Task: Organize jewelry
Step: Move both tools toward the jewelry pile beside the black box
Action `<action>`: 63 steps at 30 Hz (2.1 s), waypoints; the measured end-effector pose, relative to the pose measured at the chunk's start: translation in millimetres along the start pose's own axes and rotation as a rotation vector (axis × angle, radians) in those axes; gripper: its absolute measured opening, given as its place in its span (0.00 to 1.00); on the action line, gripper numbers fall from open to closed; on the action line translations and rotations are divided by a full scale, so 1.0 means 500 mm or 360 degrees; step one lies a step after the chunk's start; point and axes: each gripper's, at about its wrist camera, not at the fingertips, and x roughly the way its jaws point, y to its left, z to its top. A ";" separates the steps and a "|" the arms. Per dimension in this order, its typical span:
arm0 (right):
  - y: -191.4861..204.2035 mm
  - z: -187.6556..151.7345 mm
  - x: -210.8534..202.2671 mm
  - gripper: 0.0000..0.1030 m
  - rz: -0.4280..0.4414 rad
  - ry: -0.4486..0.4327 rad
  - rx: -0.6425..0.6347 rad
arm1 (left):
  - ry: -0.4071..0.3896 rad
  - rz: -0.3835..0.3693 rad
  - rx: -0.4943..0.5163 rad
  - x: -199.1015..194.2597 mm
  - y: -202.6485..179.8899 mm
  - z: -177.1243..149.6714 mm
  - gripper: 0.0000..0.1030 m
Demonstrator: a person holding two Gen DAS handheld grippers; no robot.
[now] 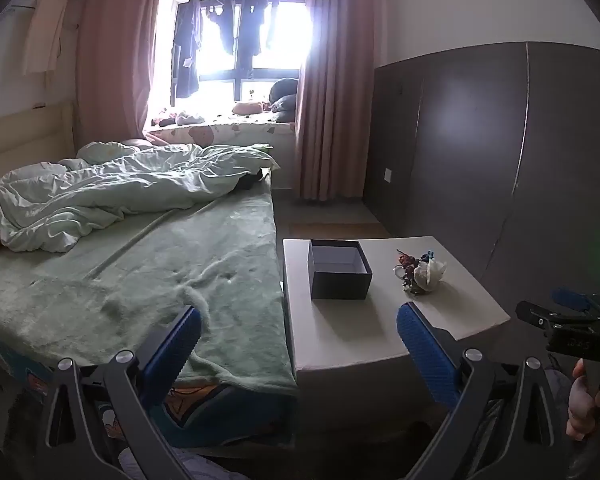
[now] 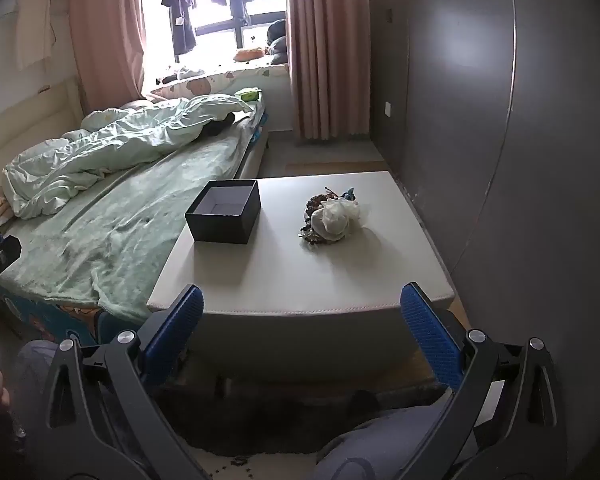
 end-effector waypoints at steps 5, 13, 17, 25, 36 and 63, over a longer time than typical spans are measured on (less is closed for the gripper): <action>-0.005 0.001 0.000 0.96 -0.0009 -0.0011 0.0004 | -0.0019 -0.0035 -0.0009 -0.008 -0.001 -0.008 0.92; -0.018 0.000 -0.001 0.96 0.0002 -0.0040 0.0015 | -0.0030 -0.0063 -0.0017 -0.018 -0.002 -0.006 0.92; -0.011 -0.001 -0.017 0.96 -0.0003 -0.0067 0.0008 | -0.0031 -0.0071 -0.0008 -0.021 -0.005 -0.007 0.92; -0.011 -0.001 -0.025 0.96 0.0004 -0.0080 0.0011 | -0.0034 -0.0090 -0.0027 -0.027 -0.009 -0.007 0.92; -0.024 0.000 -0.040 0.96 0.0000 -0.0093 0.0026 | -0.0040 -0.0102 -0.0037 -0.036 -0.011 -0.009 0.92; -0.023 -0.002 -0.033 0.96 -0.0006 -0.0083 0.0024 | -0.0063 -0.0186 -0.0028 -0.016 -0.023 0.005 0.92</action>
